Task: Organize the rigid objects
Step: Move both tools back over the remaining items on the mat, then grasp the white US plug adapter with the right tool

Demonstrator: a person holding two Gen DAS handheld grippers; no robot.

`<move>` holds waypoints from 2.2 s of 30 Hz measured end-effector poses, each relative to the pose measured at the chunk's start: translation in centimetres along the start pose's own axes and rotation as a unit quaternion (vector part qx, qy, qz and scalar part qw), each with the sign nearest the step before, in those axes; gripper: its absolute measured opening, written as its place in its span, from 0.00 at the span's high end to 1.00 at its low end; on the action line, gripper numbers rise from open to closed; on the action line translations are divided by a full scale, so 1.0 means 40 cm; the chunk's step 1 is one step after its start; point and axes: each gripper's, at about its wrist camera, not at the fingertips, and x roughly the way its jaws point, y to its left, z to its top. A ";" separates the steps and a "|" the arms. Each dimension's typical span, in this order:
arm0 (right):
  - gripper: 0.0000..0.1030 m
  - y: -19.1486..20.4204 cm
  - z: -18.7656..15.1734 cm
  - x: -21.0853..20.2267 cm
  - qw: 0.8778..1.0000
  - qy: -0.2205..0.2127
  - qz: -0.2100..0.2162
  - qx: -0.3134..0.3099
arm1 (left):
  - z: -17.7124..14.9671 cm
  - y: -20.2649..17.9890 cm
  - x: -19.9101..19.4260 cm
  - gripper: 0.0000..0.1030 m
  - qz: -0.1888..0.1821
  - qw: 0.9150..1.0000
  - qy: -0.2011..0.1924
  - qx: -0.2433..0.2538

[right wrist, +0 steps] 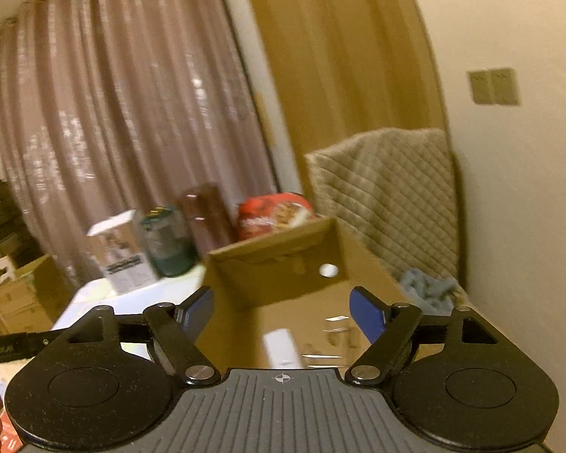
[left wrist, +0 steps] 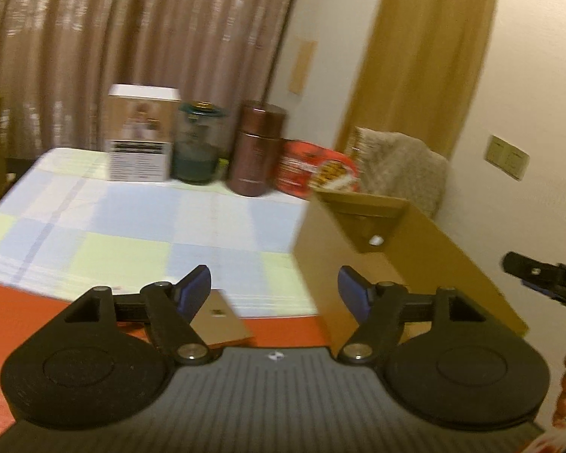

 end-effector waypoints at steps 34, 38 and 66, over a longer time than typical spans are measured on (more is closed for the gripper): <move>0.18 0.463 -0.383 0.164 0.974 0.163 0.113 -0.113 | -0.140 0.397 -0.103 0.28 0.121 0.992 0.035 0.018; 0.18 0.471 -0.423 0.196 0.972 0.179 0.098 -0.112 | -0.143 0.400 -0.071 0.28 0.118 0.992 0.041 0.025; 0.11 0.547 -0.519 0.344 0.968 0.197 0.065 -0.142 | -0.164 0.450 0.014 0.28 0.110 0.990 0.084 -0.021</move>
